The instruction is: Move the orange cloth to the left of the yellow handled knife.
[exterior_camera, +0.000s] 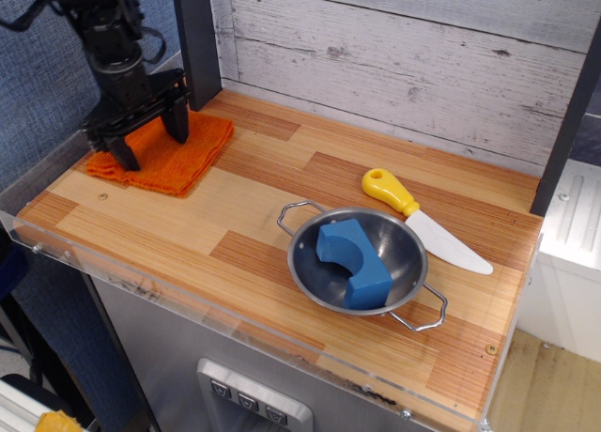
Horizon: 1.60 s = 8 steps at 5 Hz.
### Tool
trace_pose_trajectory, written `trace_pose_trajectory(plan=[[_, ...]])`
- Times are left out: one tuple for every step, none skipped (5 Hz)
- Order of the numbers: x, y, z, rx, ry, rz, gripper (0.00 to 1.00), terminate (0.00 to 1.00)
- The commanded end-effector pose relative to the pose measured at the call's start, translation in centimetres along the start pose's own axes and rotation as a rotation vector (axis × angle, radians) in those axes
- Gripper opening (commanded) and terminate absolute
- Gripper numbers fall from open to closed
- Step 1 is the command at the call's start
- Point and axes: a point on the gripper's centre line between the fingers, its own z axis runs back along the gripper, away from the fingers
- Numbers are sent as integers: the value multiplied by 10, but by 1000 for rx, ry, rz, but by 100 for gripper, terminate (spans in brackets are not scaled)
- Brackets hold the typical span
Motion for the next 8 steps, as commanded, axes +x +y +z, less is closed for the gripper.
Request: trace_pose_trajectory(plan=[[-42, -61, -4, -38, 27, -146, 100, 0], [-66, -79, -3, -38, 38, -243, 100, 0], [-89, -92, -1, -38, 48, -349, 100, 0], [-108, -101, 4, -46, 61, -425, 100, 0], [-128, -103, 13, -56, 71, -489, 100, 0], [-143, -99, 21, -54, 87, -528, 100, 0], [-150, -89, 30, -45, 98, -533, 100, 0], [-148, -85, 38, -59, 92, -514, 100, 0]])
